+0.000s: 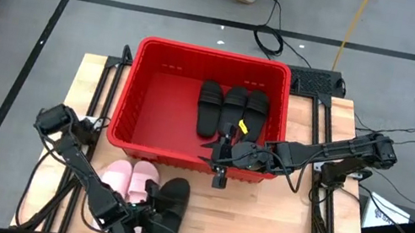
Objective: Pick and place slides into bin
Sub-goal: Put the black slide into the red bin
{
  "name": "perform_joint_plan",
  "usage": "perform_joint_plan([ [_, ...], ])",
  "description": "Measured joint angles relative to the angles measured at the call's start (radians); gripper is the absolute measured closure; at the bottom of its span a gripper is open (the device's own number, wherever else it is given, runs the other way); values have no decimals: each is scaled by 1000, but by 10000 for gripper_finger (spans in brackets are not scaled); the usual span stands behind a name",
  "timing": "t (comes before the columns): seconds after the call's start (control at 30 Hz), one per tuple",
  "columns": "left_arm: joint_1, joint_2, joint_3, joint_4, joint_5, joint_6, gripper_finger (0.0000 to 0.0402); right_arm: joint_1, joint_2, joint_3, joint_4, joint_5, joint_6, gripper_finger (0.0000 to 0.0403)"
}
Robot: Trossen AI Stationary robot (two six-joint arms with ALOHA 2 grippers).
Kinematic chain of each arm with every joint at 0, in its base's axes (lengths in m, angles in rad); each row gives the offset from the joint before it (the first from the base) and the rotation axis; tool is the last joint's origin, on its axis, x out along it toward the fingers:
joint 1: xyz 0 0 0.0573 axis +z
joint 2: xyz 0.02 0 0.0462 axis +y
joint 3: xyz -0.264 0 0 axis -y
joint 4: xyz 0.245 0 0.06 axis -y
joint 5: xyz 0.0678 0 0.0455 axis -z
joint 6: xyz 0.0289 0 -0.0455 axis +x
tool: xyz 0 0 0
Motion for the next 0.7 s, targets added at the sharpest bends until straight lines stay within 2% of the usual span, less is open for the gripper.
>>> perform_joint_plan([
  [0.7,-96,-218,0,87,-36,224,399,0,0,0,-10,0,12,264],
])
